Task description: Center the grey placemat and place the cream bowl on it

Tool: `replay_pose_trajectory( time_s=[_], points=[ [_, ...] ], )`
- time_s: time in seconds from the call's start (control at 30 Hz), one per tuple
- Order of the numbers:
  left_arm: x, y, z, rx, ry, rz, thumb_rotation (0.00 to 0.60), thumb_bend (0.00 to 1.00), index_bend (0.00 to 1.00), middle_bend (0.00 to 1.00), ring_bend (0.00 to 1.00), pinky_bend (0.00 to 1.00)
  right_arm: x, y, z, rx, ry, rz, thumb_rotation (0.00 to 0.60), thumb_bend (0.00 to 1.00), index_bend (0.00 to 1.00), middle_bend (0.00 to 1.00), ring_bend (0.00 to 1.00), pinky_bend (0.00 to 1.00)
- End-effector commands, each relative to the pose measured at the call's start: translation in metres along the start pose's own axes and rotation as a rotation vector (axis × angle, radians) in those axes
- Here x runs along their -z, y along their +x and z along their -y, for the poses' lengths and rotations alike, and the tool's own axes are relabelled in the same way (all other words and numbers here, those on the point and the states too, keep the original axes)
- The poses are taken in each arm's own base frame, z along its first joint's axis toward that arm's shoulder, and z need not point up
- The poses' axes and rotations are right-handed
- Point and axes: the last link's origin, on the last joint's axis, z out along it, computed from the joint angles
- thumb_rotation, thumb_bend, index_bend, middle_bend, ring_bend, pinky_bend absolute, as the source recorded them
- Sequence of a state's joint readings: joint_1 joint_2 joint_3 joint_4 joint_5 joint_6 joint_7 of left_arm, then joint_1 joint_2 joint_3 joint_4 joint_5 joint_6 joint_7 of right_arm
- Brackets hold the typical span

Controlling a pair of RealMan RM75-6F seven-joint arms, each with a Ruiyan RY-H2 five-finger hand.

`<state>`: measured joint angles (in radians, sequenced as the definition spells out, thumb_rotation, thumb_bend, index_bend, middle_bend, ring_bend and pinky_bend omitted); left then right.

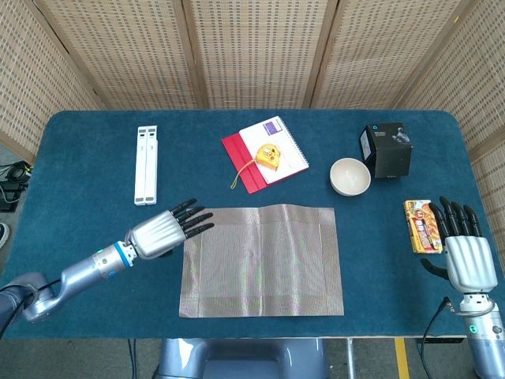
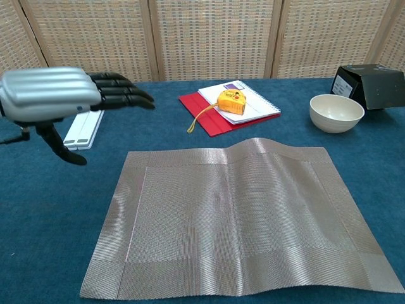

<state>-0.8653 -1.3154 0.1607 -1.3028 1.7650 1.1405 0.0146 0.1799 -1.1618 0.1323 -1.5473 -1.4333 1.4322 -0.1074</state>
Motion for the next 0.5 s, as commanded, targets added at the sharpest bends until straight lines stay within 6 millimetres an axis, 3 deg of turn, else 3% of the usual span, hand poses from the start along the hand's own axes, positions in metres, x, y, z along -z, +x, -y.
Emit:
replay_pose_trajectory(
  time_s=[0.03, 0.23, 0.4, 0.5],
  points=[
    [0.027, 0.013, 0.029, 0.067, 0.241, -0.04, 0.6, 0.0, 0.0, 0.0, 0.0, 0.0, -0.005, -0.005, -0.002, 0.018, -0.012, 0.016, 0.6, 0.0, 0.0, 0.0, 0.0, 0.0],
    [0.077, 0.017, 0.049, 0.112, 0.596, -0.09, 0.6, 0.0, 0.0, 0.0, 0.0, 0.0, -0.028, -0.016, -0.002, 0.042, -0.017, 0.046, 0.6, 0.0, 0.0, 0.0, 0.0, 0.0],
    [0.112, 0.009, 0.045, 0.196, 0.777, -0.102, 0.6, 0.0, 0.0, 0.0, 0.0, 0.0, -0.065, -0.032, 0.01, 0.066, 0.039, 0.112, 0.6, 0.0, 0.01, 0.0, 0.0, 0.0],
    [0.124, 0.003, 0.041, 0.242, 0.825, -0.12, 0.6, 0.0, 0.0, 0.0, 0.0, 0.0, -0.087, -0.04, 0.019, 0.078, 0.073, 0.151, 0.6, 0.0, 0.04, 0.0, 0.0, 0.0]
  ],
)
